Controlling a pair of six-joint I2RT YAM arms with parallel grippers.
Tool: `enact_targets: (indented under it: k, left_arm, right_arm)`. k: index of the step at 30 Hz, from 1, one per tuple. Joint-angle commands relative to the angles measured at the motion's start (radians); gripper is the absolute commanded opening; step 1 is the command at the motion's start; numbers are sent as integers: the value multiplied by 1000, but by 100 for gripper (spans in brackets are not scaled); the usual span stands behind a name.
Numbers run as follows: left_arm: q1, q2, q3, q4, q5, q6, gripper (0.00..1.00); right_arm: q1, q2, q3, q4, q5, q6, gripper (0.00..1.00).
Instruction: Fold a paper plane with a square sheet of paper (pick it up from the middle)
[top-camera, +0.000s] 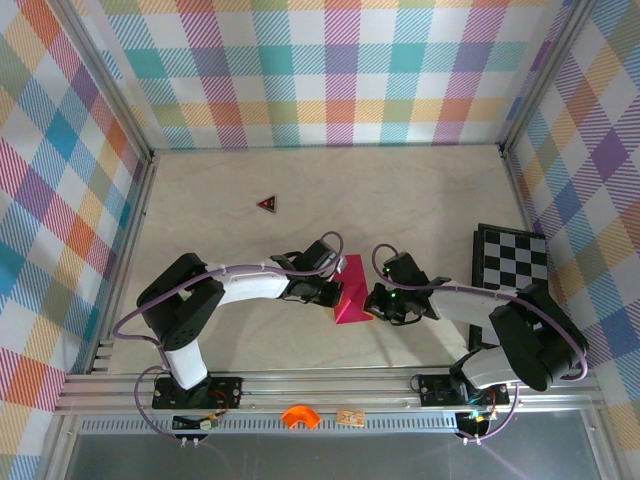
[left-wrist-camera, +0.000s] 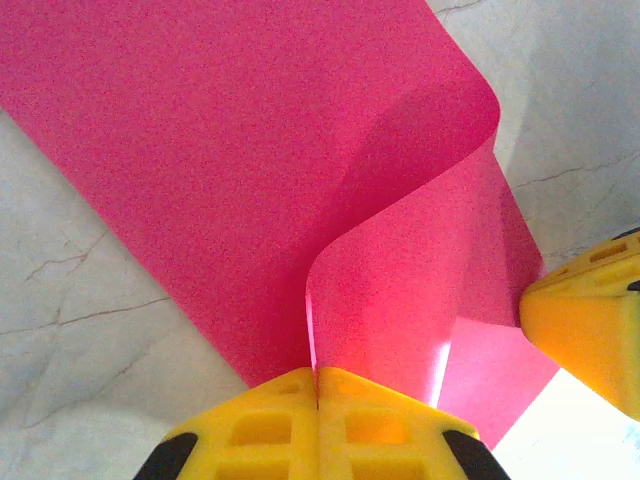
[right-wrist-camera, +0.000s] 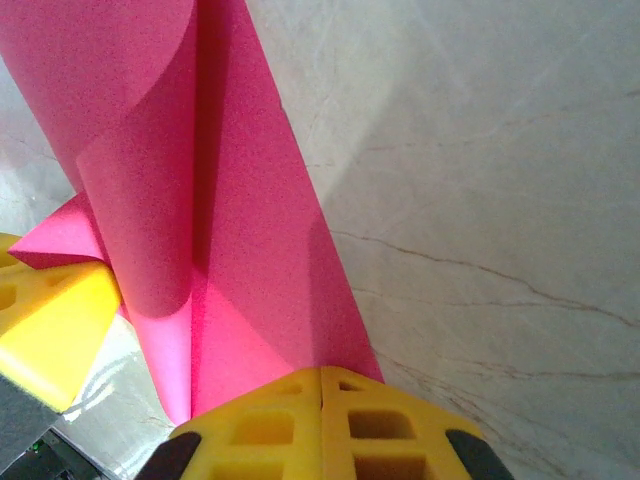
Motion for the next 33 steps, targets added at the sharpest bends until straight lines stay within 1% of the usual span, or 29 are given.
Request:
enact_targets:
  k: [1,15,22,33]
  left_arm:
    - [9,12,15,-10,-14,9,1]
    - [10,28,10,5,-28,4,1]
    - [10,45,13,15,-2,11,1]
    - [10,18,0,18,-19,19,1]
  right_arm:
    - [4,1,2,-72,29,-14,4]
    - [4,-2,-3,-73,32,-11,5]
    - [4,2,-1,-73,29,-14,5]
    - [4,10,6,-73,30,-14,5]
